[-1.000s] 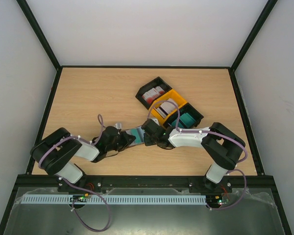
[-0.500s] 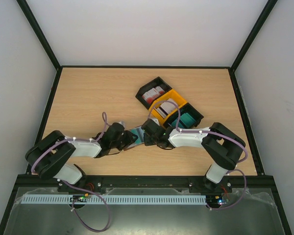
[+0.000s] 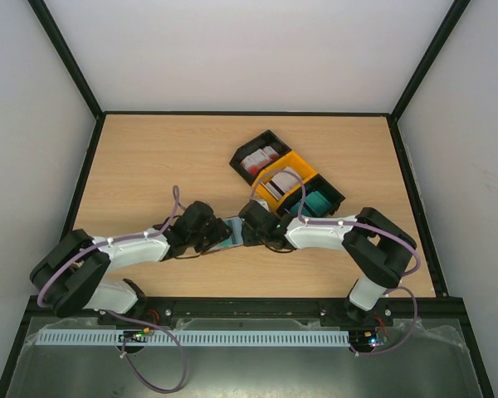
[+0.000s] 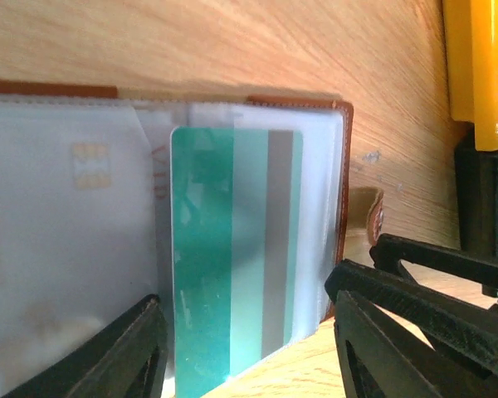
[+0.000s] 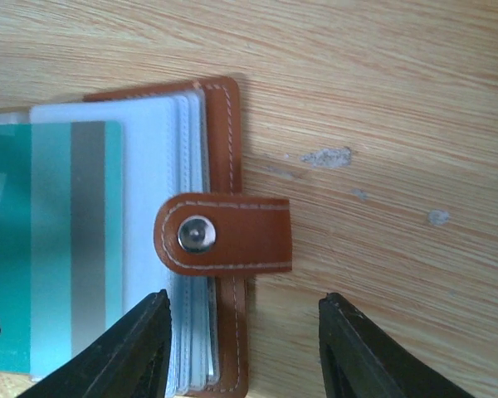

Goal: Put the credit cards into the card holder
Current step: Insert the credit card into the card holder.

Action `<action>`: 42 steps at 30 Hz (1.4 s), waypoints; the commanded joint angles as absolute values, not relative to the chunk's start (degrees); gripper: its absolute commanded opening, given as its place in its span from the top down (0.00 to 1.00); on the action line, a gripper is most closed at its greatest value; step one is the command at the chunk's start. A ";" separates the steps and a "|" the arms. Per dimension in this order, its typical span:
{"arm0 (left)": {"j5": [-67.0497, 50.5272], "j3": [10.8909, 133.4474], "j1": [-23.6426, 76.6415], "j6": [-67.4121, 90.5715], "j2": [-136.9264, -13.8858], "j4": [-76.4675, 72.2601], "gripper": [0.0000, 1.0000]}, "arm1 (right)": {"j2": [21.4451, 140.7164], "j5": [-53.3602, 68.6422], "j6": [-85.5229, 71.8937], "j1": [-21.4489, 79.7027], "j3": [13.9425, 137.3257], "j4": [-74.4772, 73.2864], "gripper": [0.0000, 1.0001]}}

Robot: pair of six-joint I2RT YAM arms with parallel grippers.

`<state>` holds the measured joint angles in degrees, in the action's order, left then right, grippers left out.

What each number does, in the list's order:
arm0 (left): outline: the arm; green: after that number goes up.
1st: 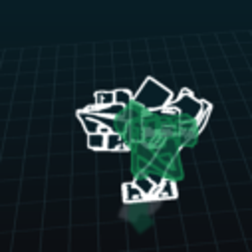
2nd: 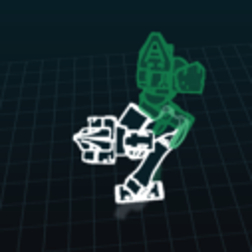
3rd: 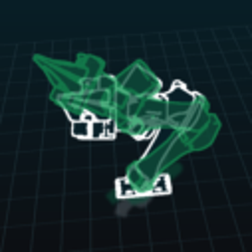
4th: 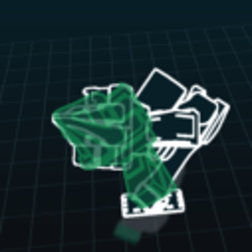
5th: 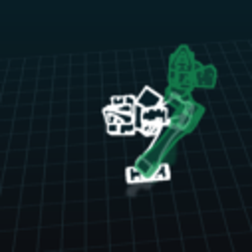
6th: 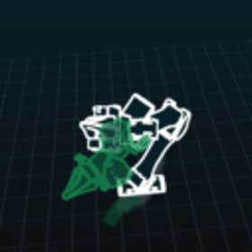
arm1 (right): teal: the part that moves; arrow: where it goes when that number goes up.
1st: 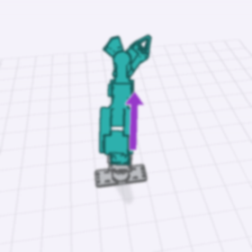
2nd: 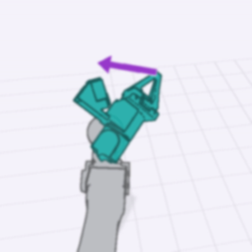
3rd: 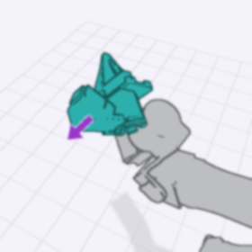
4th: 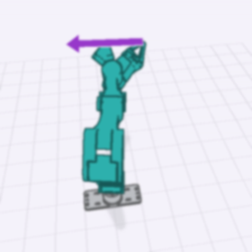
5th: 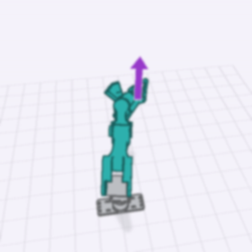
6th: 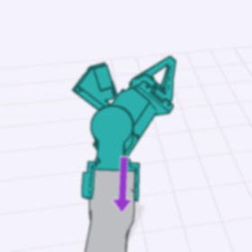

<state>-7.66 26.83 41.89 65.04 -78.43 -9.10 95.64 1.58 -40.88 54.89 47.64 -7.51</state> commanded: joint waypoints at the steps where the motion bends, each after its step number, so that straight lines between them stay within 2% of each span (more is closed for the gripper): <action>1: -3.60 31.18 42.11 62.13 -76.46 4.05 0.42 | 93.69 1.42 -41.77 55.25 49.01 -8.64 0.52; 6: -1.98 30.71 42.08 62.23 -75.23 5.16 0.42 | 93.52 2.52 -42.32 55.24 48.90 -7.76 0.49; 9: -1.76 30.46 42.02 62.02 -75.88 4.79 0.52 | 93.67 3.71 -42.85 55.24 48.63 -6.56 0.47; 13: -2.10 30.67 42.01 60.96 -77.81 3.52 0.71 | 94.49 5.47 -43.68 55.26 48.51 -5.27 0.47; 16: -2.33 31.19 42.01 59.77 -79.59 2.71 0.80 | 94.67 6.53 -44.39 55.28 48.12 -4.20 0.47; 24: -4.34 34.32 42.03 56.58 -84.69 1.90 0.83 | 96.25 8.52 -44.28 55.27 48.55 -2.99 0.48; 42: -9.11 35.97 42.09 51.18 -86.68 -3.28 0.84 | 98.24 9.03 -43.33 55.17 50.09 -3.22 0.49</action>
